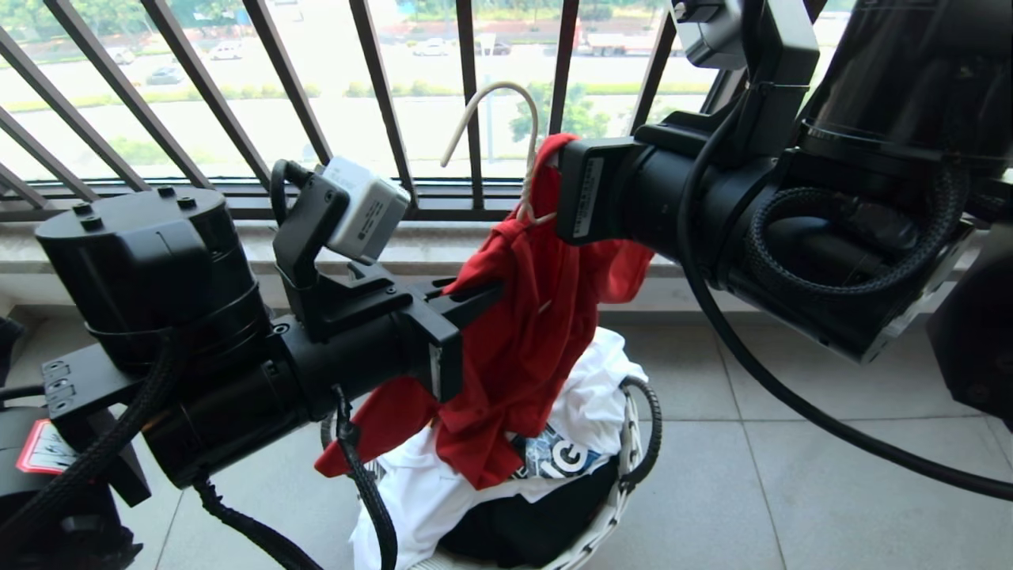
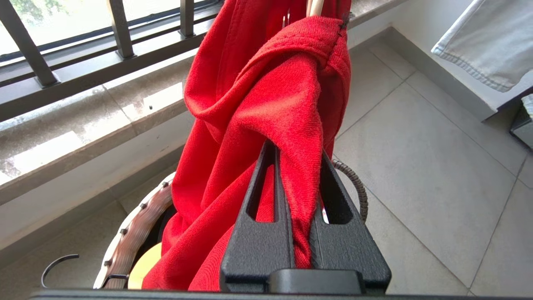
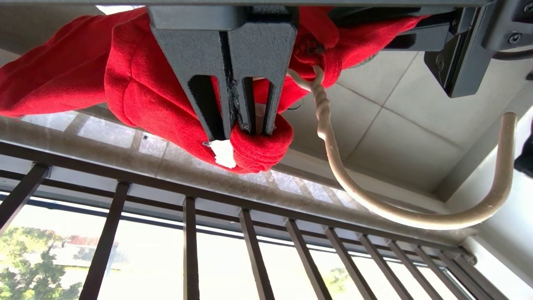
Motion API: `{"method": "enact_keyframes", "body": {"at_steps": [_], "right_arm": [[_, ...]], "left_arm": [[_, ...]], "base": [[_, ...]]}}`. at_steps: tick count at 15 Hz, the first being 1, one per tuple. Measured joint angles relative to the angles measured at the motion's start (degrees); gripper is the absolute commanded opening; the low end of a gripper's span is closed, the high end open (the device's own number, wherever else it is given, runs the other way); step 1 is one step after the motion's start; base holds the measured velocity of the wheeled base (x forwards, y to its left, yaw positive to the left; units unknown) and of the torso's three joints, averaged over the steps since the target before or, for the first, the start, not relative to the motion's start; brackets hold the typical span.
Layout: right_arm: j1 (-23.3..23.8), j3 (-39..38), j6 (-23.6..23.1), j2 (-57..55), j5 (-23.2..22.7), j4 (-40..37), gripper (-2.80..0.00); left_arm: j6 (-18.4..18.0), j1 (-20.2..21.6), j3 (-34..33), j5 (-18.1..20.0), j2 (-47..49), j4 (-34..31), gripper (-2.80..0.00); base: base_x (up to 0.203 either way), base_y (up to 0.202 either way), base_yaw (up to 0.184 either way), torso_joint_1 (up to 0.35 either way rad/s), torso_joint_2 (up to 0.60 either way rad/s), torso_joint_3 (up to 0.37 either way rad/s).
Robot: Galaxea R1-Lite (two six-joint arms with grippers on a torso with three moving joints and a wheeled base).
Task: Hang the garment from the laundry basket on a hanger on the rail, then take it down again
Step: Hang the clothes on the clothes rack
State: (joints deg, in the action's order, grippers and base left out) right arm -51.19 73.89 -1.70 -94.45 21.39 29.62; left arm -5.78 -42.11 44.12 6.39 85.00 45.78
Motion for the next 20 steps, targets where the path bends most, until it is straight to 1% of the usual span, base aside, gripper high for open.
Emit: {"method": "enact_keyframes", "body": {"at_steps": [3, 4, 5, 7, 8, 18, 20], "right_arm": [[-0.2, -0.2, 0.0, 0.0, 0.0, 0.0, -2.8], [-0.5, -0.3, 0.0, 0.1, 0.1, 0.0, -2.8], [-0.8, -0.5, 0.0, 0.2, 0.1, 0.0, -2.8], [-1.1, -0.7, 0.0, 0.3, 0.2, -0.1, -2.8], [-1.1, -0.7, 0.0, 0.3, 0.2, -0.1, -2.8], [-1.4, -1.0, -0.1, 0.1, 0.2, -0.1, -2.8], [-1.4, -1.2, -0.1, 0.1, 0.2, -0.1, -2.8]], "left_arm": [[0.0, -0.2, -0.1, -0.1, 0.6, 0.2, -2.8], [0.0, -0.2, -0.1, -0.1, 0.9, 1.1, -2.8], [-0.1, -0.2, -0.3, -0.5, 1.5, 3.7, -2.8], [-0.5, -0.2, -0.8, -2.7, 3.4, 10.9, -2.8], [-0.7, -0.2, -1.0, -3.7, 4.3, 13.4, -2.8], [-0.5, -0.4, -0.9, -4.0, 5.9, 14.3, -2.8], [-0.3, -0.4, -0.3, -4.7, 5.9, 14.4, -2.8]], "base": [[0.0, 0.0, 0.0, 0.0, 0.0, 0.0], [0.0, 0.0, 0.0, 0.0, 0.0, 0.0], [0.0, 0.0, 0.0, 0.0, 0.0, 0.0], [0.0, 0.0, 0.0, 0.0, 0.0, 0.0], [0.0, 0.0, 0.0, 0.0, 0.0, 0.0], [0.0, 0.0, 0.0, 0.0, 0.0, 0.0], [0.0, 0.0, 0.0, 0.0, 0.0, 0.0]]}}
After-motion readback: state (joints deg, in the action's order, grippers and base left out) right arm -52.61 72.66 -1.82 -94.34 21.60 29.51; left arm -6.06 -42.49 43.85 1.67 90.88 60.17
